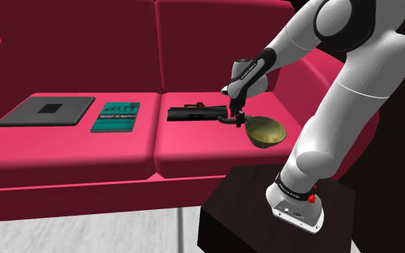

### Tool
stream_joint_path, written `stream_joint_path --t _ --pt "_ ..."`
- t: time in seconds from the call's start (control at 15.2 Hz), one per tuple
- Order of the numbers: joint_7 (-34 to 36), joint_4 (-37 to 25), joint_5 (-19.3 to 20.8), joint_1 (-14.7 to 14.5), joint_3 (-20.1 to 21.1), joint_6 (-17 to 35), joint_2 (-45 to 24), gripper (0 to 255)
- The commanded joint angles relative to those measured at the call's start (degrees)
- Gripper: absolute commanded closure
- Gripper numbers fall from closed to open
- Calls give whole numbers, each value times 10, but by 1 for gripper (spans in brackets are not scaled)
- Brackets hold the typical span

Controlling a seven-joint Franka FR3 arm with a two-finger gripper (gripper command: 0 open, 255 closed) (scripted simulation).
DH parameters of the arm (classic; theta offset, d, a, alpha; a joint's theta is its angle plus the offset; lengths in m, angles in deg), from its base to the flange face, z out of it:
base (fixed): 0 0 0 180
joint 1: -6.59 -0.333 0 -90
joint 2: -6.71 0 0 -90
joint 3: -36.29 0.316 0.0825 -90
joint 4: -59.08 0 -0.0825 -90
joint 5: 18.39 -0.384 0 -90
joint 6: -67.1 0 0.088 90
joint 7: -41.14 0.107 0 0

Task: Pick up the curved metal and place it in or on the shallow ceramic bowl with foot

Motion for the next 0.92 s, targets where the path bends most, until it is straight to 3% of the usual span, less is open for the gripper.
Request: stream_joint_path --t 0.0,0.2,0.26,0.86 --pt "0 0 0 0 0 1 -1 0" --pt "0 0 0 0 0 1 -1 0" --pt "0 0 0 0 0 1 -1 255" --pt "0 0 0 0 0 1 -1 255"
